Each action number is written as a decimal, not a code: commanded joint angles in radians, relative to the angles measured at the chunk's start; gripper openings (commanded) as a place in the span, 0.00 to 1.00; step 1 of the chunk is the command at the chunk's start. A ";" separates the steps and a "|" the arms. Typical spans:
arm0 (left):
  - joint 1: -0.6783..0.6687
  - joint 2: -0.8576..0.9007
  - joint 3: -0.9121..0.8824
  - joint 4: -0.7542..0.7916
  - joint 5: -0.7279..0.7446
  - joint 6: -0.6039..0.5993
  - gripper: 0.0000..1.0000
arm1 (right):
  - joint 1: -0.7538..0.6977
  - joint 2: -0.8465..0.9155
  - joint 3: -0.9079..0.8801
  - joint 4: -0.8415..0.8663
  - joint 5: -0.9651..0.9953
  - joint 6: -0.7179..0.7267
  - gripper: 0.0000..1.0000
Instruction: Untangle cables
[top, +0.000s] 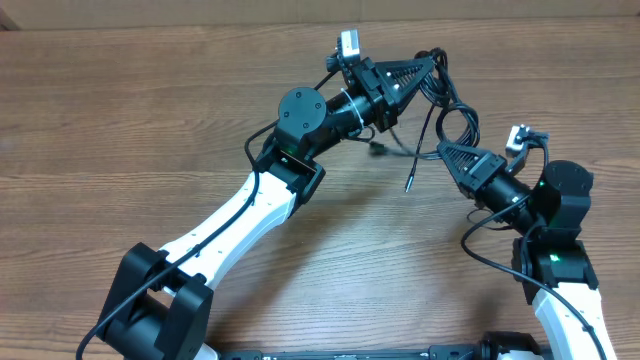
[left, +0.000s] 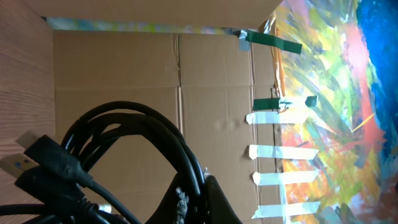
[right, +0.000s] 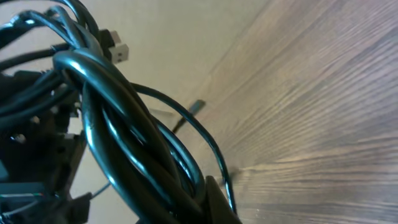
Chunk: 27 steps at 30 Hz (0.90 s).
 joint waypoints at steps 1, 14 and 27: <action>0.022 -0.008 0.025 0.029 -0.012 -0.002 0.04 | 0.003 -0.002 0.012 -0.042 -0.021 -0.035 0.04; 0.121 -0.008 0.025 0.028 0.441 0.468 0.04 | 0.003 -0.002 0.012 -0.062 -0.022 -0.076 0.06; 0.185 -0.007 0.025 -0.048 1.020 0.946 0.04 | 0.003 -0.002 0.012 -0.062 -0.114 -0.087 0.06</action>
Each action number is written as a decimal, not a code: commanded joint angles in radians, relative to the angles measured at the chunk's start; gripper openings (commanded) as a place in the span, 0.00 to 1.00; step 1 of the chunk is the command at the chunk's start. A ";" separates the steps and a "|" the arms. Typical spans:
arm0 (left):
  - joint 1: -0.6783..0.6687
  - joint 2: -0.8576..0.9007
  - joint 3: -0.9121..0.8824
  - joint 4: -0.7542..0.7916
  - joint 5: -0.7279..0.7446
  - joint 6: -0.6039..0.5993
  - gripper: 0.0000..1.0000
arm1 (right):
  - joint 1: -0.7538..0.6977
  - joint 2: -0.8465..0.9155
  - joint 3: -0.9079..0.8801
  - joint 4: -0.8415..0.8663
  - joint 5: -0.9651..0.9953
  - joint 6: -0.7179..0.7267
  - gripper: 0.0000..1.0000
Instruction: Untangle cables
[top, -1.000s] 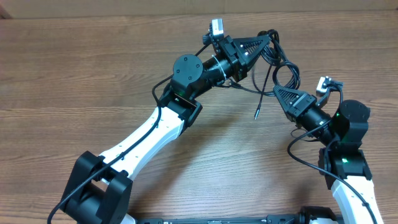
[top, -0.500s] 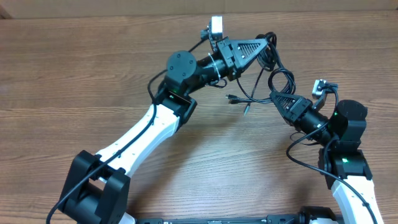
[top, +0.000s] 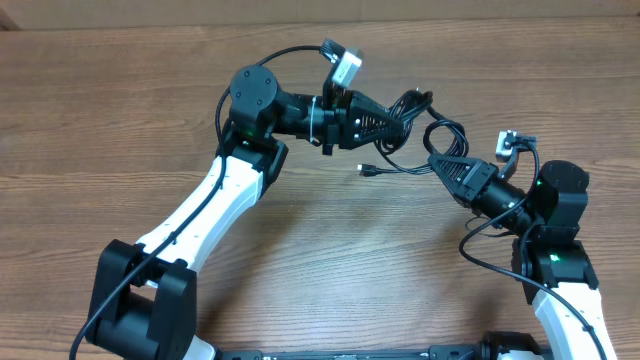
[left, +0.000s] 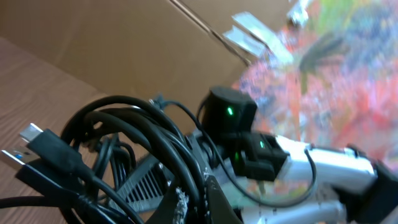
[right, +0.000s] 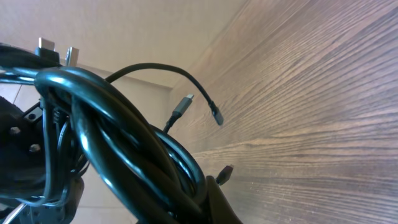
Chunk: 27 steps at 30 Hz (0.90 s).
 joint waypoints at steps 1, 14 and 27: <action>0.004 -0.006 0.024 -0.066 0.164 0.120 0.04 | 0.003 -0.002 0.009 0.006 -0.029 -0.010 0.06; 0.013 -0.006 0.024 -0.322 0.060 0.312 0.04 | 0.003 -0.002 0.009 -0.127 -0.023 -0.124 0.05; 0.016 -0.006 0.024 -1.037 -0.624 0.742 0.04 | 0.003 -0.002 0.009 -0.261 0.160 -0.267 0.05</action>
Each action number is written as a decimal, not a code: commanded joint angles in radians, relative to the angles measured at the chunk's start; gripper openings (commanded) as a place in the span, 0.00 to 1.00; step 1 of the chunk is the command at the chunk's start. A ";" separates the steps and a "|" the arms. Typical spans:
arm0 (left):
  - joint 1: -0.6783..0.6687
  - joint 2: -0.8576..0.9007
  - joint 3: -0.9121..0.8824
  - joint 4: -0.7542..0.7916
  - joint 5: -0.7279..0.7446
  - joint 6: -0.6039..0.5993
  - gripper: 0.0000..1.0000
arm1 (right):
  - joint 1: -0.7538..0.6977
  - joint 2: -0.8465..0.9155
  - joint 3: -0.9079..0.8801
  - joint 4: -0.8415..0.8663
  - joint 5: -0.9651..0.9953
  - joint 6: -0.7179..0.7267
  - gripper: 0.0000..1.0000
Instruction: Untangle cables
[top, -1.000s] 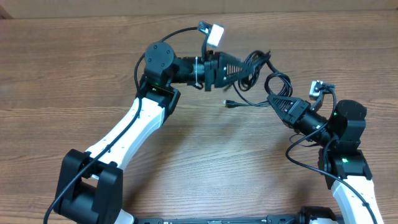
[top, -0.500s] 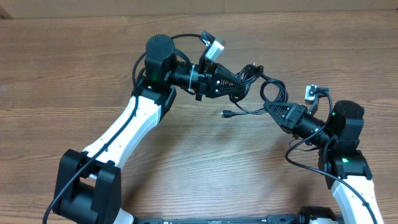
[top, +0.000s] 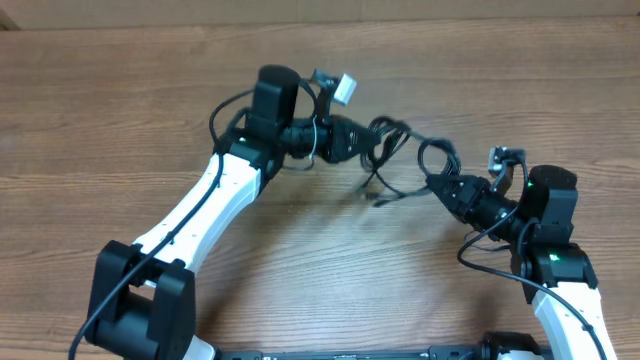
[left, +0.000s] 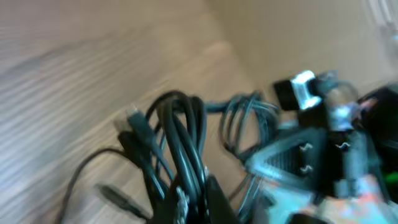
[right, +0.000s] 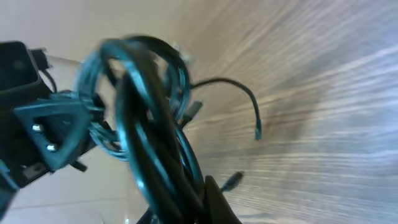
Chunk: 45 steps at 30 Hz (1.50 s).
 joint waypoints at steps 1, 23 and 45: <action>0.000 -0.008 0.003 -0.165 -0.222 0.294 0.04 | 0.001 -0.004 0.009 -0.030 0.096 -0.113 0.05; -0.158 -0.010 0.365 -0.727 -0.377 0.946 0.04 | 0.002 -0.008 0.202 -0.378 0.163 -0.498 0.36; -0.296 -0.010 0.668 -1.165 -0.285 1.032 0.04 | 0.084 -0.201 0.454 -0.623 0.185 -1.004 0.63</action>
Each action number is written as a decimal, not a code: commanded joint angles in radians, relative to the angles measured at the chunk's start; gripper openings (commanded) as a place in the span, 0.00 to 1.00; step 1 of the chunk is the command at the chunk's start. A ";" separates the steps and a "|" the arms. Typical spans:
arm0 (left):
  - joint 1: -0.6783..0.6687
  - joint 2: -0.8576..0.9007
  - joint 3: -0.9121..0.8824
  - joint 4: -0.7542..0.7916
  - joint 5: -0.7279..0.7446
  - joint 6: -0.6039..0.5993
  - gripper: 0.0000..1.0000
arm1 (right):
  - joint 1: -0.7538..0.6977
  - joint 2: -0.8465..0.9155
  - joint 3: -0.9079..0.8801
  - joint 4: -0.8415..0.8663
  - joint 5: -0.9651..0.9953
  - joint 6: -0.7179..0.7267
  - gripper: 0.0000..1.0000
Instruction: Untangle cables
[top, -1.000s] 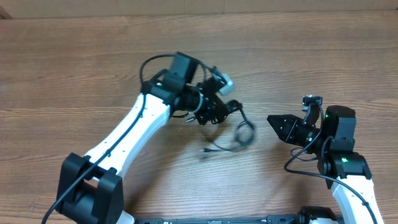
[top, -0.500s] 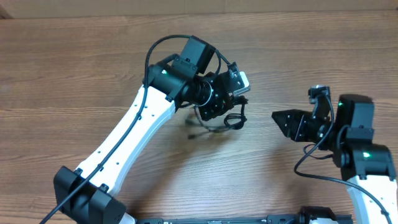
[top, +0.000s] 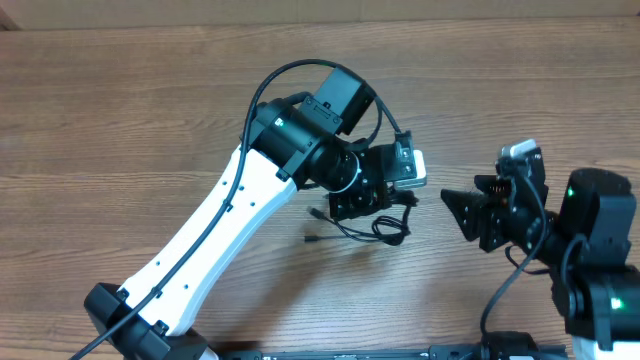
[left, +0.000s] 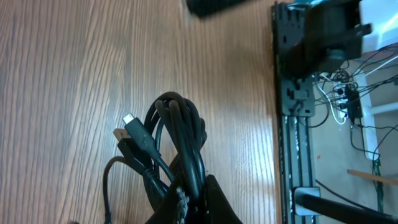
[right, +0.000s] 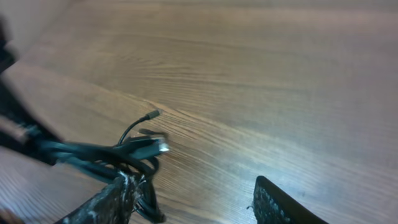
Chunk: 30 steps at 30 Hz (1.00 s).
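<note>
The tangle of black cables (top: 368, 230) hangs at the table's middle right, its loose ends trailing on the wood. My left gripper (top: 372, 212) is shut on it from above. In the left wrist view the looped bundle (left: 179, 130) rises from between the closed fingers (left: 214, 202), with two plug ends (left: 132, 127) sticking out to the left. My right gripper (top: 458, 212) stands open to the right of the tangle, apart from it. In the right wrist view its fingers (right: 118, 199) are spread wide, and the cables (right: 121, 152) lie beyond the left one.
The wooden table (top: 120, 120) spreads out on all sides. A cardboard wall (top: 300, 8) runs along the far edge. In the left wrist view a black mount with loose wiring (left: 311, 74) stands at the table's near edge.
My right gripper has let go of the cables, opened and drawn back to the right. My left gripper still holds the bundle, now nearer the front and lower, with loose ends on the table.
Both grippers were shut on the tangle near the far middle of the table. Then the left gripper was further left, with the cables stretched between the two. Then both held it nearer the front. Now only the left gripper holds the bundle.
</note>
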 joint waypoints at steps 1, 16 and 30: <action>-0.015 -0.010 0.077 0.004 0.071 -0.058 0.04 | 0.051 -0.040 0.035 0.002 -0.029 -0.167 0.63; -0.015 -0.010 0.198 -0.011 0.129 -0.122 0.04 | 0.110 -0.043 0.035 0.021 -0.079 -0.307 0.61; -0.015 -0.010 0.198 -0.021 0.178 -0.122 0.04 | 0.110 -0.043 0.035 0.116 -0.076 -0.397 0.47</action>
